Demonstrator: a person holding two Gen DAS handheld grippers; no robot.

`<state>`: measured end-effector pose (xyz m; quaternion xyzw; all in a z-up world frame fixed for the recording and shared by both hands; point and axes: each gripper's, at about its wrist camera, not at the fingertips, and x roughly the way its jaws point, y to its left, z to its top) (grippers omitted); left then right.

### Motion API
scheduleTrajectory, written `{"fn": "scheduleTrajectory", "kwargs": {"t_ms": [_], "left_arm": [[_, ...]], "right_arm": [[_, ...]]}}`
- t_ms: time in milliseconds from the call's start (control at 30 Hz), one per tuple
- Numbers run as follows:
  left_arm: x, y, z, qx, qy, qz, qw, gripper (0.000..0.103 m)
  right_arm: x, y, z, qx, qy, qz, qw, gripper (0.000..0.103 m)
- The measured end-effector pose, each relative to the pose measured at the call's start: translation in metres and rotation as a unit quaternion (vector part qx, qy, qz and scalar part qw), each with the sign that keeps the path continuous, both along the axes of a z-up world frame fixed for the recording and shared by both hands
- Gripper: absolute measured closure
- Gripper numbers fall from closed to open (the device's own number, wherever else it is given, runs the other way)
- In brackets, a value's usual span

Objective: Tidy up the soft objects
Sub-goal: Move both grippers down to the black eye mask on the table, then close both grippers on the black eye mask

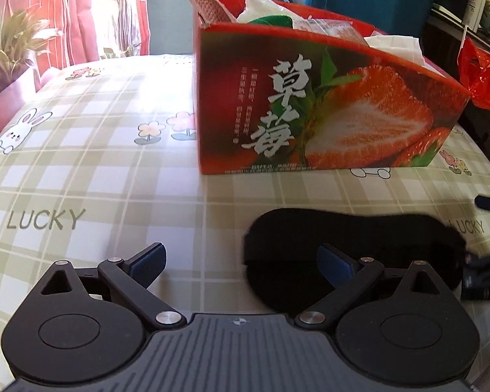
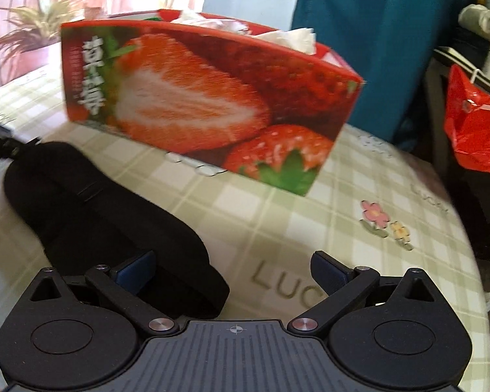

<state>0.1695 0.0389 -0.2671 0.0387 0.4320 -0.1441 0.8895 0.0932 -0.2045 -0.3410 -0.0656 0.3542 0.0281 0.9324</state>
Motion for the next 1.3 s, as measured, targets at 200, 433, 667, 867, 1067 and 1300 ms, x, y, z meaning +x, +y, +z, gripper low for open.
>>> {"fn": "scheduleTrajectory", "kwargs": {"t_ms": [200, 433, 667, 867, 1067, 1300], "left_arm": [[-0.009, -0.013, 0.003, 0.015, -0.003, -0.009, 0.9998, 0.029], [-0.02, -0.031, 0.003, -0.004, -0.016, -0.018, 0.9997, 0.027], [-0.035, -0.044, -0.009, 0.028, -0.045, -0.032, 0.9981, 0.029], [-0.041, -0.053, -0.009, 0.027, -0.06, -0.046, 0.9967, 0.052], [-0.047, -0.055, -0.008, 0.006, -0.062, -0.054, 0.9966, 0.087], [-0.045, -0.041, -0.007, -0.009, -0.063, -0.011, 0.9979, 0.093]], "right_arm": [[0.003, -0.021, 0.004, 0.024, -0.031, -0.042, 0.998, 0.013], [-0.015, -0.023, 0.003, 0.079, -0.052, -0.04, 0.995, 0.012], [-0.017, -0.005, -0.014, 0.058, -0.056, -0.02, 0.997, 0.016], [-0.023, -0.002, -0.014, 0.073, -0.063, 0.012, 0.995, 0.042], [-0.028, 0.0, -0.01, 0.094, -0.068, 0.03, 0.993, 0.076], [-0.032, -0.011, -0.003, 0.136, -0.085, 0.019, 0.987, 0.102]]}}
